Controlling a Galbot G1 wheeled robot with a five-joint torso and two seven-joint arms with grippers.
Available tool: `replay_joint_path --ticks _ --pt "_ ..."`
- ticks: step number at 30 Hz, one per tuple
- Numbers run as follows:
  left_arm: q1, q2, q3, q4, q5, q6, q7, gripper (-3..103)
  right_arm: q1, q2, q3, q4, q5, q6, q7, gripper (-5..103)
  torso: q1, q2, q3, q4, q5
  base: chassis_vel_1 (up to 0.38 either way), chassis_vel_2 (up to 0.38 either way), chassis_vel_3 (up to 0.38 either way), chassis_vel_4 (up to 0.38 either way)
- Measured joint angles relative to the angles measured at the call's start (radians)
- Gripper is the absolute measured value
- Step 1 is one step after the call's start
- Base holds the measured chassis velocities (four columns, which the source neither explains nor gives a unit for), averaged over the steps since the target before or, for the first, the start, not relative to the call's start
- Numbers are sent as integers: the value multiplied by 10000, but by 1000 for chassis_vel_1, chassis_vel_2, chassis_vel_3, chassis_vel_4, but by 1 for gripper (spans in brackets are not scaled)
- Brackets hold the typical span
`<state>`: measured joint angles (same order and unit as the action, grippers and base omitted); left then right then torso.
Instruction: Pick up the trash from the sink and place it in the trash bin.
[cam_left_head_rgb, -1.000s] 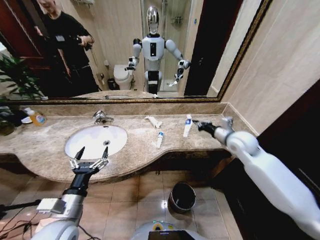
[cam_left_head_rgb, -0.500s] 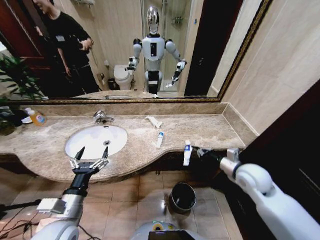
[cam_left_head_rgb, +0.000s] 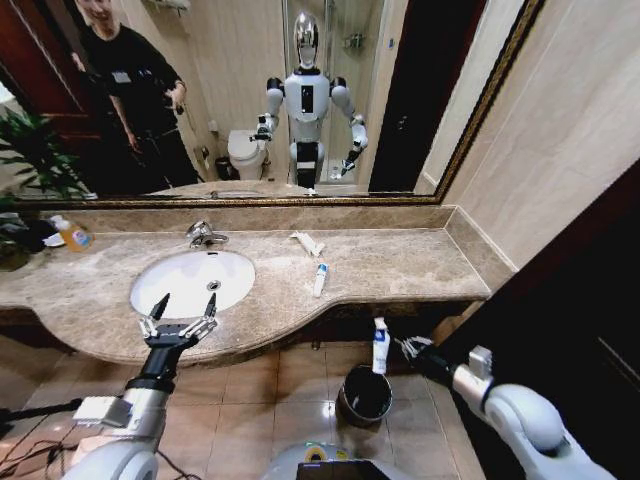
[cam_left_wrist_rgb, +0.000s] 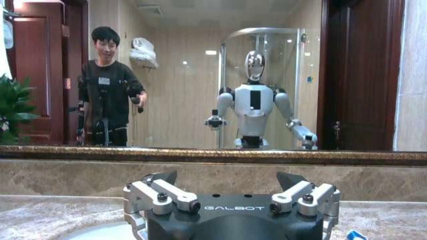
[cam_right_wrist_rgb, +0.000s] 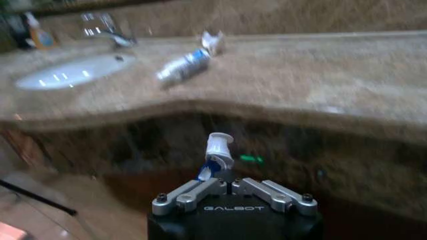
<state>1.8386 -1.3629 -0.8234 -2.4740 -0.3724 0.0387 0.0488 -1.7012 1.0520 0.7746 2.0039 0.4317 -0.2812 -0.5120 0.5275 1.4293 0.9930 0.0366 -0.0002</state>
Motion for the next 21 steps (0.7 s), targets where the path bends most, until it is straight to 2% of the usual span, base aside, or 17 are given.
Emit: replay_joint_path --ticks 5,8,11,17,19,21 --pt "0 0 0 0 0 0 0 100 633 306 -645 -968 -758 325 203 0 0 -2 0 2 3 0 0 0 0" --pt "0 0 0 0 0 0 0 100 1553 784 -1448 -2269 -1378 630 850 0 2 -2 1 3 3 0 0 0 0" --pt "0 0 0 0 0 0 0 100 2043 1067 -1770 -3062 -1616 724 1187 0 2 -2 1 3 2 0 0 0 0" --pt "0 0 0 0 0 0 0 100 2822 1477 -2003 -4690 -2188 969 1313 0 1 -2 1 3 1 0 0 0 0" --pt "0 0 1 1 0 0 0 100 3280 1776 -2013 -5782 -2499 1158 1429 0 1 -2 1 2 1 0 0 0 0" --pt "0 0 0 1 0 0 0 100 3381 1831 -2013 -6019 -2561 1214 1459 0 1 -2 1 2 2 0 0 0 0"
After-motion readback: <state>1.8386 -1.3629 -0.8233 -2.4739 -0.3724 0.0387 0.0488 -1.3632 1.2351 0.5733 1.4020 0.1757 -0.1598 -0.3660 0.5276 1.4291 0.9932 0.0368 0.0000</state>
